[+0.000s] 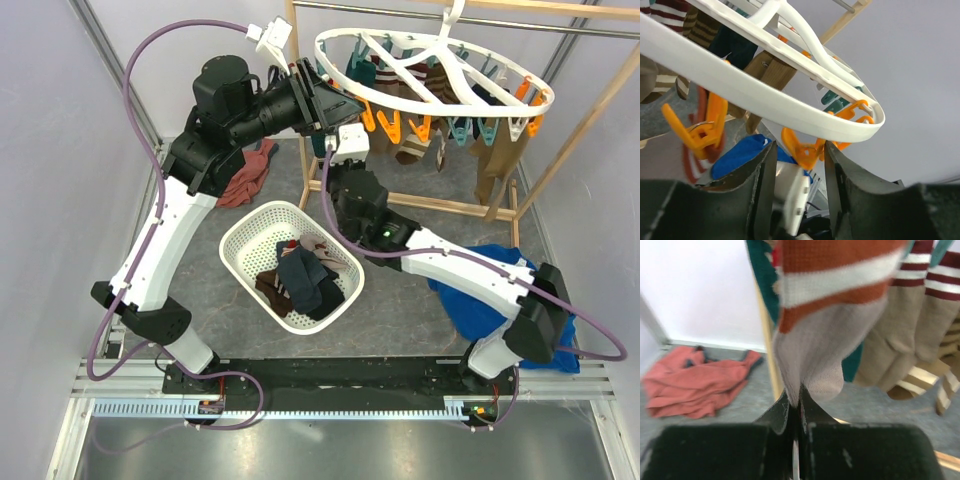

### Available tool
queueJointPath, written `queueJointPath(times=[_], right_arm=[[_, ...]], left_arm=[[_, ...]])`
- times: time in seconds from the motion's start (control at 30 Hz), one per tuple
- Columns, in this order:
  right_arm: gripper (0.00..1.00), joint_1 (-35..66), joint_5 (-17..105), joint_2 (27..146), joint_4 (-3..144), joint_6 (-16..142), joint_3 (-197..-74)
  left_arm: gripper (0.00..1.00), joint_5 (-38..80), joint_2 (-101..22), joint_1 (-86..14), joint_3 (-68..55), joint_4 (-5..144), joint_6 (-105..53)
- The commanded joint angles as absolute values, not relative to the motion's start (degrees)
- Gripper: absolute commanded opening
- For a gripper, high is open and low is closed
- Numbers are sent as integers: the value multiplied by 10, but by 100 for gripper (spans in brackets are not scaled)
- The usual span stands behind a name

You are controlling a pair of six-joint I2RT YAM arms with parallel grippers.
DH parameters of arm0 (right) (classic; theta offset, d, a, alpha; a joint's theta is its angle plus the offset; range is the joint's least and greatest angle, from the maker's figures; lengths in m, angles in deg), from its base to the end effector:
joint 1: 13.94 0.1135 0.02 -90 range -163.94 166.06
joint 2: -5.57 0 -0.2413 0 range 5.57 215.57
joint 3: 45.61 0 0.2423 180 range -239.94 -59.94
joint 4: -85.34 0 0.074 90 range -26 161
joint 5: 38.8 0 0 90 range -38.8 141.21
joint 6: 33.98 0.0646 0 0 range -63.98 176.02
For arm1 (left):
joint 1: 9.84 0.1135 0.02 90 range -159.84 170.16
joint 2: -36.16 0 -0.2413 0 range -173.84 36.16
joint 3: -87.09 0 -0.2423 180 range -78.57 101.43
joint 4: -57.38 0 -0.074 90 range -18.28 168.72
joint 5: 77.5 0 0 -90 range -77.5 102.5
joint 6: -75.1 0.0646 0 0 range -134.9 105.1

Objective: Remove the socks clipped to the hanger

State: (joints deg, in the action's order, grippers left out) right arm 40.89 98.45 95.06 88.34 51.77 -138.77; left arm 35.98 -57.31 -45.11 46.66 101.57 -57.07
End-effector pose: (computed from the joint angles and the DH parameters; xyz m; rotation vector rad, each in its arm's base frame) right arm 0.2558 0.2806 0.3840 -0.0876 1.4903 0.1133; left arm 0.2593 -0.2149 0.5334 0.2585 1.6937 -1.3549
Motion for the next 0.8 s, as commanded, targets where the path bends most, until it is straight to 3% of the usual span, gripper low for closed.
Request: queueJointPath(times=[0.0, 0.07, 0.23, 0.77], right_arm=[[0, 407, 889, 892, 901, 550, -1360], [0, 407, 863, 878, 891, 551, -1345], [0, 406, 866, 856, 882, 559, -1327], [0, 406, 834, 825, 872, 593, -1318]], left_arm=[[53, 339, -551, -452, 468, 999, -566], [61, 335, -545, -452, 465, 999, -559], [65, 300, -528, -452, 458, 1016, -545], [63, 223, -520, -436, 469, 1105, -535]])
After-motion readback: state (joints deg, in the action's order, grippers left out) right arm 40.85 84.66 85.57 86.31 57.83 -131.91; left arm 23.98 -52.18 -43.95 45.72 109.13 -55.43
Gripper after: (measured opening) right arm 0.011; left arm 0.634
